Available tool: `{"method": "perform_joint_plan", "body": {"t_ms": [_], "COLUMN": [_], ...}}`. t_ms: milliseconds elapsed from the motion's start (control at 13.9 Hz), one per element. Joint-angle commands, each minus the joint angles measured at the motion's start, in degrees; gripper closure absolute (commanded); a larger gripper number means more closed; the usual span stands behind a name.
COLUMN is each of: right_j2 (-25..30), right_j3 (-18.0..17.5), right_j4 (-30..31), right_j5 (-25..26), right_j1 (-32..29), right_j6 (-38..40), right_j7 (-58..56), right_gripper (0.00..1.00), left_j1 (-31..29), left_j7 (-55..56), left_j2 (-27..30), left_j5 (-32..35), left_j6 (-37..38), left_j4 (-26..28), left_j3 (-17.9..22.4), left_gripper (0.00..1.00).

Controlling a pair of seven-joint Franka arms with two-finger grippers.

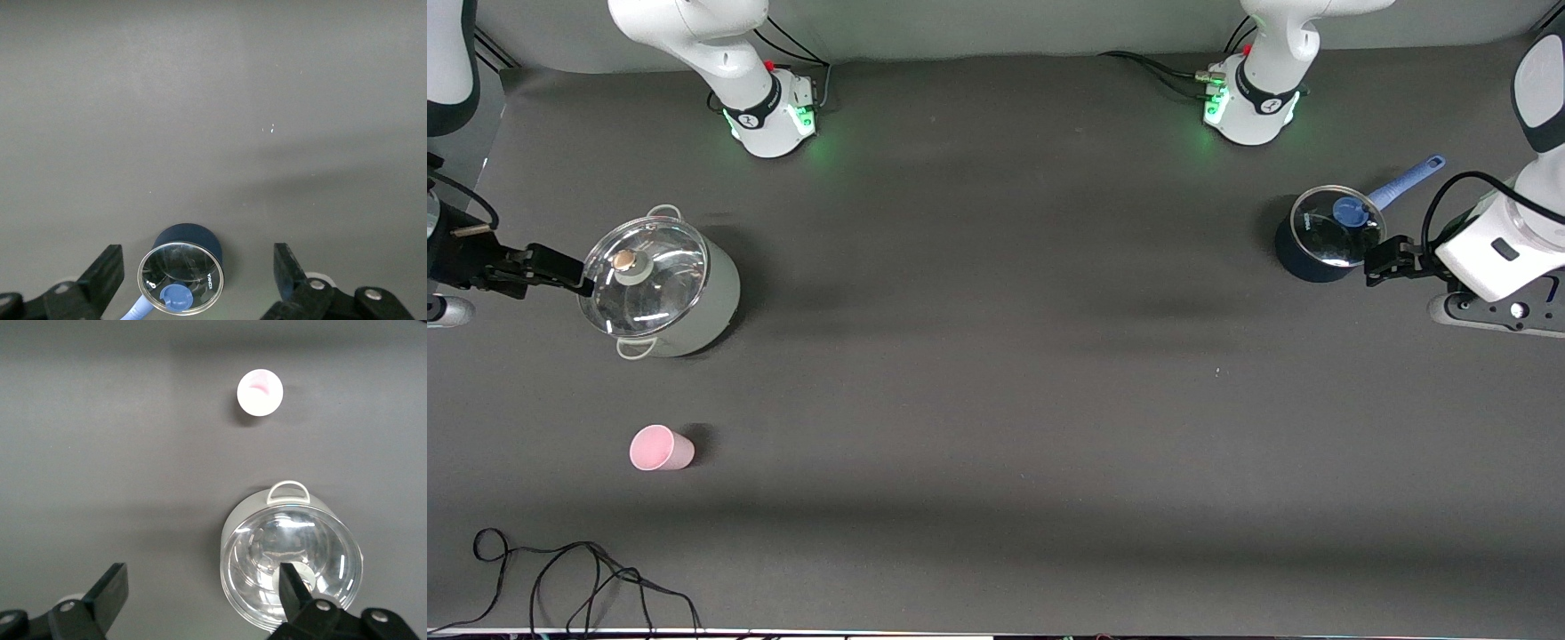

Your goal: Transfer pink cup from left to right arm

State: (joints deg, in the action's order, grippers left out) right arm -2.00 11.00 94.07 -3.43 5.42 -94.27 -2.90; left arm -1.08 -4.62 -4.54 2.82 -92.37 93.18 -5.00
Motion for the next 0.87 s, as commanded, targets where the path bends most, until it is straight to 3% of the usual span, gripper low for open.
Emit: {"method": "perform_joint_plan", "body": {"t_ms": [0,216,793], "right_j2": [2.0,2.3,2.3], "right_j3": [-3.4,-9.0,-9.2], "right_j4": [0.7,0.7,0.7], "right_j5": [0.8,2.2,2.9], "right_j1": [-4.5,-8.8,-8.1], "right_j6": [-0.5,-0.8,-1.3], "right_j7": [-0.3,-1.1,-1.0], "right_gripper": [0.0,0.0,0.0], "left_j1": [-0.4,-0.4,-0.3], "left_j7": [-0.7,-0.7,-0.7], "left_j2": [0.9,0.9,0.8], "left_j5": [-0.6,-0.6,-0.6], "left_j6": [-0.8,-0.7,-0.8], "left_j4": [0.9,0.9,0.9], "left_j3": [-0.1,-0.2,-0.2], "left_gripper": [0.0,0.0,0.0]}}
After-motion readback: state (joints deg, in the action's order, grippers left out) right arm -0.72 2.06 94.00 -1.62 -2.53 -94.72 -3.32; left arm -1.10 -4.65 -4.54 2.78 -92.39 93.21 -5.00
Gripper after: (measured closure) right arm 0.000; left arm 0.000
